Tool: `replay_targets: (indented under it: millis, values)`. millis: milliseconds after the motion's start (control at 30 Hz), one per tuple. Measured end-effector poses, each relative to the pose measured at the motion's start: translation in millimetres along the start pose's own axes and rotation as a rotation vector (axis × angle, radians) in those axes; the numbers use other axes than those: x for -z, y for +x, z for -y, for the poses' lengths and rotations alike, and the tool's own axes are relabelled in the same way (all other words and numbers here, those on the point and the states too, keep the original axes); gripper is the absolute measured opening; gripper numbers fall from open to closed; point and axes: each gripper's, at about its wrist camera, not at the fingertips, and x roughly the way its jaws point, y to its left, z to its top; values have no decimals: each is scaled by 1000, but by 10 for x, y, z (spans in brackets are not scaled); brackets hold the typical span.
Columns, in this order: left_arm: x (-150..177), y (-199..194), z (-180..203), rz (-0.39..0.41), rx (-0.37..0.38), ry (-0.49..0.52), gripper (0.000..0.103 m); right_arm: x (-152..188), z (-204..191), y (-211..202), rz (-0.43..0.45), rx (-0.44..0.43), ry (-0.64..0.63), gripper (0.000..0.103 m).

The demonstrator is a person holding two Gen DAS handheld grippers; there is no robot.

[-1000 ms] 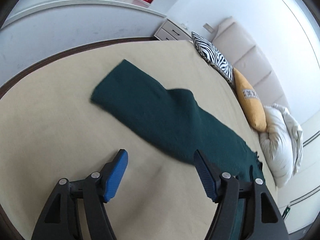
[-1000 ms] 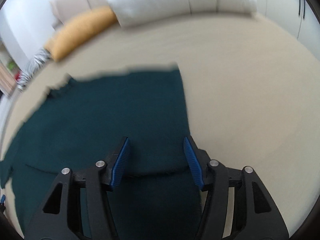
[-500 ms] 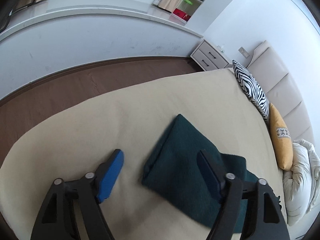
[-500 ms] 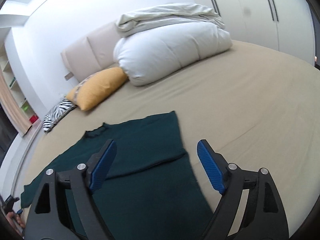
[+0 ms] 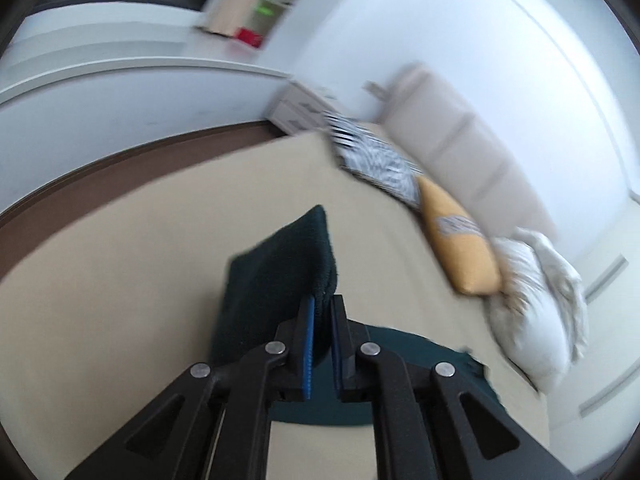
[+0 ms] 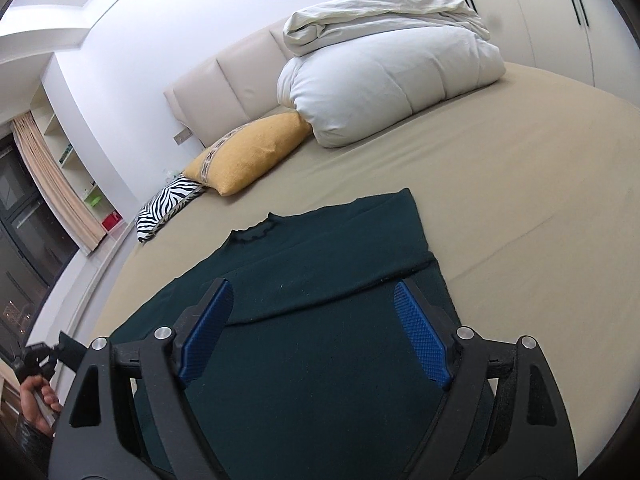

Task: Fold small clothes

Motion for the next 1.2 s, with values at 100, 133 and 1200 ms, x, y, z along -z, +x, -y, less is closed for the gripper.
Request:
replay_targets:
  millis: [100,133,1200]
  values:
    - [355,174,756,-81,137,100,8,88,49,-18,-10,-2,2,82]
    - [552,284,1032,-119,181,133,8,120,67,-13,-20,-7,6,82]
    - [973,770,378,-282,167,124,66,515,-1331,1831,-436,-97,-236,6]
